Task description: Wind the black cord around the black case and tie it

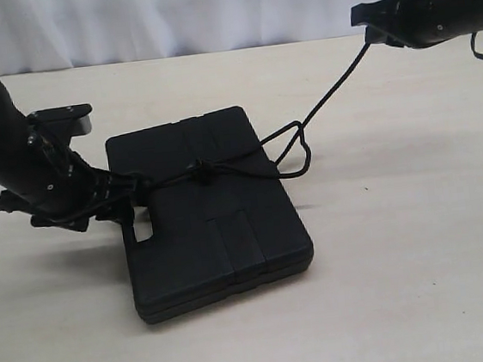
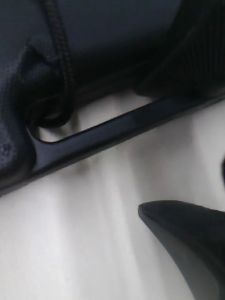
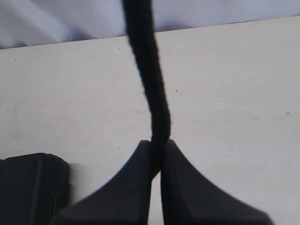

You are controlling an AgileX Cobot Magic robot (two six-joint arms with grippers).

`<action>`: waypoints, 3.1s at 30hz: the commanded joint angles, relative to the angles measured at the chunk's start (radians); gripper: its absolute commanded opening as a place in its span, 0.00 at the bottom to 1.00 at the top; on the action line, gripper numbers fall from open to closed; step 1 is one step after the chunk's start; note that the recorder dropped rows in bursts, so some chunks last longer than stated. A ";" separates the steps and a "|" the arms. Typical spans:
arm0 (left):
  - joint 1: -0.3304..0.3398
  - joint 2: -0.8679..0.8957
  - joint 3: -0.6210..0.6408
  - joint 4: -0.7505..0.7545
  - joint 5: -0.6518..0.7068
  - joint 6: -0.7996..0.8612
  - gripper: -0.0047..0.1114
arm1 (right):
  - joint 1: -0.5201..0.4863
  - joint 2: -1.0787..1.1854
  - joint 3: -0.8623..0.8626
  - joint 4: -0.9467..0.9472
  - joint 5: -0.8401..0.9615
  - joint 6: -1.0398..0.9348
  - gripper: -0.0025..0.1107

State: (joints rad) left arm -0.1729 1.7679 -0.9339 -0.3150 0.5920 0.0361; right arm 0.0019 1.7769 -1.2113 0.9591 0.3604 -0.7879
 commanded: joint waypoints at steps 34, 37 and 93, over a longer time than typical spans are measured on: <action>0.318 0.001 -0.154 -0.086 0.024 0.177 0.04 | -0.249 -0.011 0.101 -0.006 -0.043 -0.020 0.06; 0.325 0.001 -0.154 -0.081 0.025 0.181 0.04 | -0.271 -0.011 0.168 -0.008 -0.134 -0.032 0.06; 0.127 0.298 -0.297 -0.261 -0.363 0.207 0.47 | -0.289 0.111 0.258 0.071 -0.251 -0.045 0.16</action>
State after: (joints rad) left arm -0.0462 2.0696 -1.2261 -0.5657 0.2454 0.2556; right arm -0.2742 1.8874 -0.9487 1.0347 0.1466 -0.8083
